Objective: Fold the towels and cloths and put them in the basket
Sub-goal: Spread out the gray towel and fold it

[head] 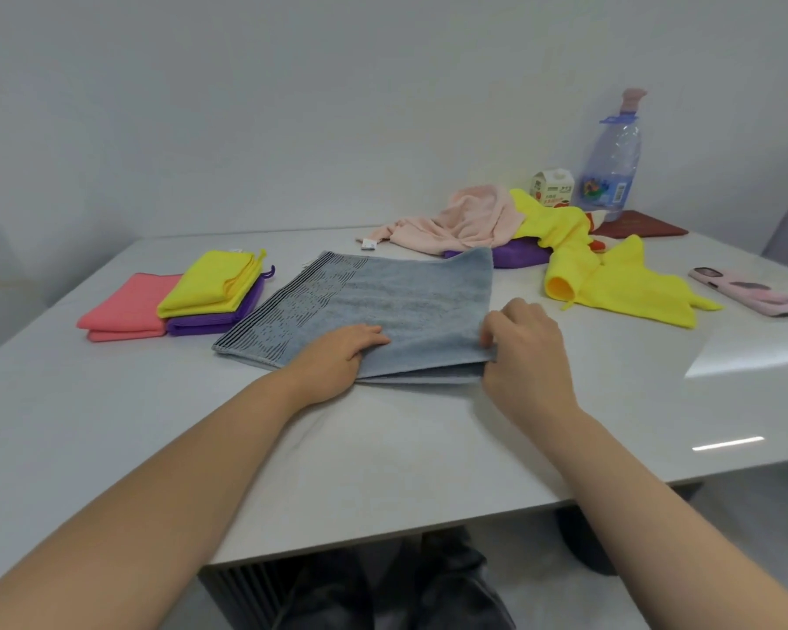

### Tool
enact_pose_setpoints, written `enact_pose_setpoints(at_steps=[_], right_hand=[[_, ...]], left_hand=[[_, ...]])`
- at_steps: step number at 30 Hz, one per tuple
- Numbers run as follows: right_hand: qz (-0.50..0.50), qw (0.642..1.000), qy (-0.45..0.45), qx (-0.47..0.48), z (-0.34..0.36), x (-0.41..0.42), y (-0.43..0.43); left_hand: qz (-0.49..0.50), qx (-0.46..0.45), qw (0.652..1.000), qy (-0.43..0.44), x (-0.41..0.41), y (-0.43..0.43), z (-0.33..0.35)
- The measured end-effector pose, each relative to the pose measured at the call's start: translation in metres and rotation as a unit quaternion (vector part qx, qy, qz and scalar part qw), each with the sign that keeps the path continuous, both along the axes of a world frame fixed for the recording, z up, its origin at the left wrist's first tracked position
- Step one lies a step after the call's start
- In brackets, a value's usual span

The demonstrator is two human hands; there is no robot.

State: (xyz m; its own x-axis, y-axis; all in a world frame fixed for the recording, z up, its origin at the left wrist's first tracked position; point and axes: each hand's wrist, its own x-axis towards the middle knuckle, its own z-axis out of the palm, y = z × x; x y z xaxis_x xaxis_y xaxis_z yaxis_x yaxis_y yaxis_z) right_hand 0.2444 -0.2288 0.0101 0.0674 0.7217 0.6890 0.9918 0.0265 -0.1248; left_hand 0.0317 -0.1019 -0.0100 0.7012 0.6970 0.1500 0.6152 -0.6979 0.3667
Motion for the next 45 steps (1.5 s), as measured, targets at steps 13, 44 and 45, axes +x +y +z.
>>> enact_pose_setpoints(at_steps=[13, 44, 45], right_hand=[[0.007, 0.969, -0.053, -0.241, 0.001, -0.002, 0.006], [-0.188, 0.921, -0.138, -0.314, 0.025, 0.009, 0.044], [-0.174, 0.933, -0.133, -0.286, 0.020, 0.010, 0.047]], left_hand=[[0.058, 0.039, 0.993, 0.099, 0.024, -0.005, 0.002], [0.118, 0.001, 0.985, 0.126, 0.040, 0.011, 0.016], [0.143, 0.017, 0.983, 0.116, 0.043, 0.009, 0.019]])
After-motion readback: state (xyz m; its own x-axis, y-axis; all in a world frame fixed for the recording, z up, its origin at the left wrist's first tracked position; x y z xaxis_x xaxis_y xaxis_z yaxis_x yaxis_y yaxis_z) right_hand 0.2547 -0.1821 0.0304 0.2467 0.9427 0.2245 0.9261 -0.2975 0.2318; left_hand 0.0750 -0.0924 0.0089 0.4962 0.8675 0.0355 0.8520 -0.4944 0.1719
